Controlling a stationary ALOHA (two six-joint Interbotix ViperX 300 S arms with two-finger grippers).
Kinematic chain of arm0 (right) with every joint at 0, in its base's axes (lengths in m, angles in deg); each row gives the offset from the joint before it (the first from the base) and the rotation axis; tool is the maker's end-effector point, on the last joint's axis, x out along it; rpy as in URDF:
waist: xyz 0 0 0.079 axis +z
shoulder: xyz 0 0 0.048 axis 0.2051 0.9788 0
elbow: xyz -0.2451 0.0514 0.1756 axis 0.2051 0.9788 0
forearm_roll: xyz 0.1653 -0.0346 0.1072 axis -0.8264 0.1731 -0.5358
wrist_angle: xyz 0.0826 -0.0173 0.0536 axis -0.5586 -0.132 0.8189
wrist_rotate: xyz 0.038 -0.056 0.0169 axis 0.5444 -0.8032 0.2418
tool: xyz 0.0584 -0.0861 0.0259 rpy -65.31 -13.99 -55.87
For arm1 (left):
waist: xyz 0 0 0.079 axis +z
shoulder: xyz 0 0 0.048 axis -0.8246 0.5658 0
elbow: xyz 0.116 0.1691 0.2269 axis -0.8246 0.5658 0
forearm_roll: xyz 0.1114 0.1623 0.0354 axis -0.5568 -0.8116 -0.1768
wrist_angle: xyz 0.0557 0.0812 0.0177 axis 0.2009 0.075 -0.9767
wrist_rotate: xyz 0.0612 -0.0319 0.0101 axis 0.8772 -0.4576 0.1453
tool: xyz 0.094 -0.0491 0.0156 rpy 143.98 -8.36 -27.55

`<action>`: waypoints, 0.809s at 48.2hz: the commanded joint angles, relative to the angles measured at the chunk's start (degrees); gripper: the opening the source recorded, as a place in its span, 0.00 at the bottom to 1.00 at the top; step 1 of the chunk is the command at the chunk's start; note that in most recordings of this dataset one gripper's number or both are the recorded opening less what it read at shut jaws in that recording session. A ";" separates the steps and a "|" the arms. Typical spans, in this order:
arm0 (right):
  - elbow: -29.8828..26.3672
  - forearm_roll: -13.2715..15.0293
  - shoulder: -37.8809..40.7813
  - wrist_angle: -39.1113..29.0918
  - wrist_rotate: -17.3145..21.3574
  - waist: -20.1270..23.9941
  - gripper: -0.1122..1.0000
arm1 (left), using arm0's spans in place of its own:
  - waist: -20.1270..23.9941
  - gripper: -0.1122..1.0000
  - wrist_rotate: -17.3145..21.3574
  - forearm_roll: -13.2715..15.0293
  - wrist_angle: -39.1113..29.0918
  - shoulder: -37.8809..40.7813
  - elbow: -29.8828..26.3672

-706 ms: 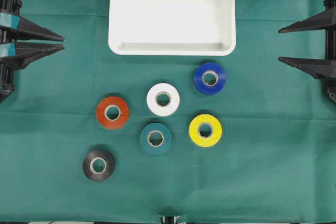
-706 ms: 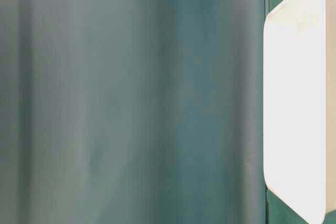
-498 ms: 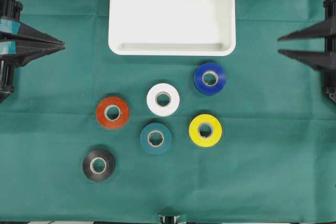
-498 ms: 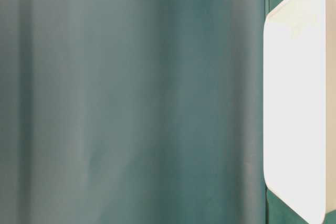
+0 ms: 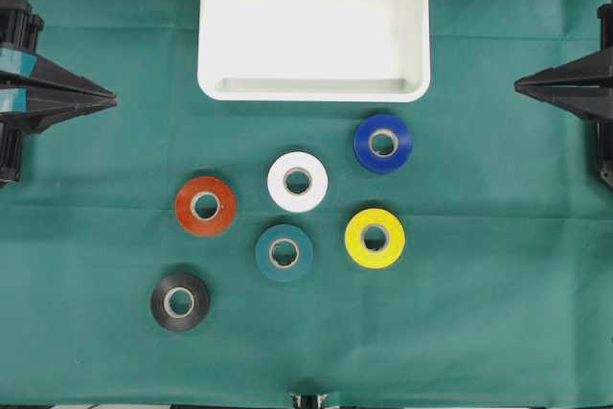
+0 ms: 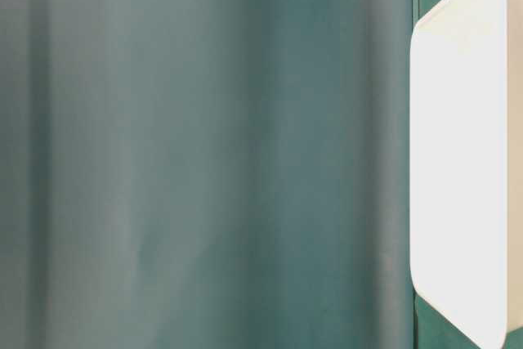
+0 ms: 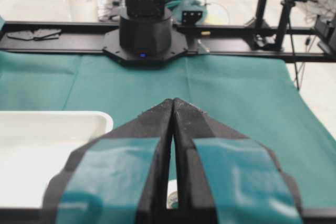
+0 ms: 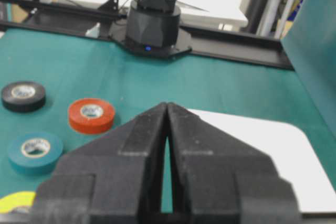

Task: Put the tape into the white case with the left arm.
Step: 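Move the left gripper from rest toward the teal tape roll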

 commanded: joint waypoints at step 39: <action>14.59 3.16 -9.05 -3.08 0.09 -0.18 0.87 | -2.99 0.93 0.44 0.09 -3.96 0.44 0.79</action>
